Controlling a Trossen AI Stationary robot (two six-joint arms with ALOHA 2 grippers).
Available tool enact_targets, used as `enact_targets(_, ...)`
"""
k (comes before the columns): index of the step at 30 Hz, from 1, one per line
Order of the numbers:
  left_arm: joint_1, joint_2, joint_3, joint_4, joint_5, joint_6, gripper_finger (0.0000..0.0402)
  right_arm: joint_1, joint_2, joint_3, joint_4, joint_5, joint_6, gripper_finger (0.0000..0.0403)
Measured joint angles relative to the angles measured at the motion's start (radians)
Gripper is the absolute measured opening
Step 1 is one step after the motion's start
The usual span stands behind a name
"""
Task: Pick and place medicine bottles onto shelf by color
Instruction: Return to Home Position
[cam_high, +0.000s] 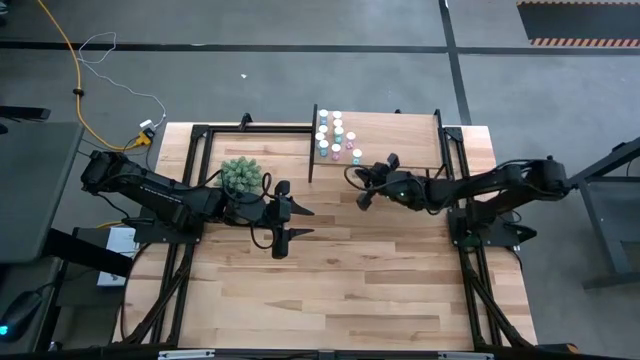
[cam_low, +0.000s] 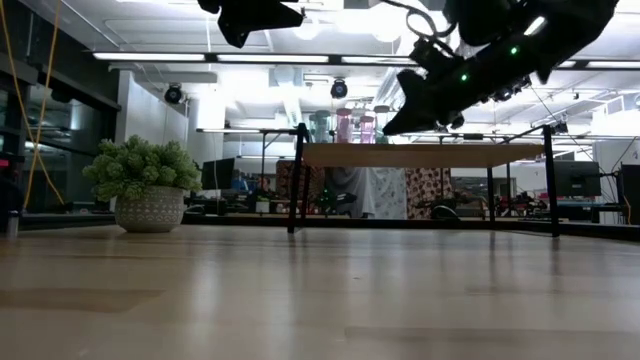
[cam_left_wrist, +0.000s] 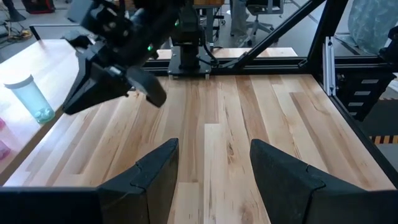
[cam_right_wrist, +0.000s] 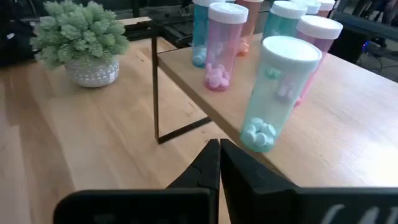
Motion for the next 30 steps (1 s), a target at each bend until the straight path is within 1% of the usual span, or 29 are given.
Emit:
enact_targets(4,0.0,0.0,0.0,0.0,0.0,0.0,0.0191,-0.024,0.026,0.0,0.023,-0.001,-0.005,0.0001)
enact_targets(10,0.0,0.0,0.0,0.0,0.0,0.0,0.0191,-0.04,0.024,0.002,0.056,-0.006,-0.035,0.0001)
enact_targets(15,0.0,0.0,0.0,0.0,0.0,0.0,0.0191,-0.071,0.024,0.002,0.066,-0.011,-0.027,0.0)
enact_targets(24,0.0,0.0,0.0,0.0,0.0,0.0,0.0191,-0.127,0.024,0.002,0.103,-0.077,-0.027,0.0)
enact_targets(30,0.0,0.0,0.0,-0.001,0.0,0.0,0.0191,-0.136,0.024,0.002,0.103,-0.085,-0.025,0.0)
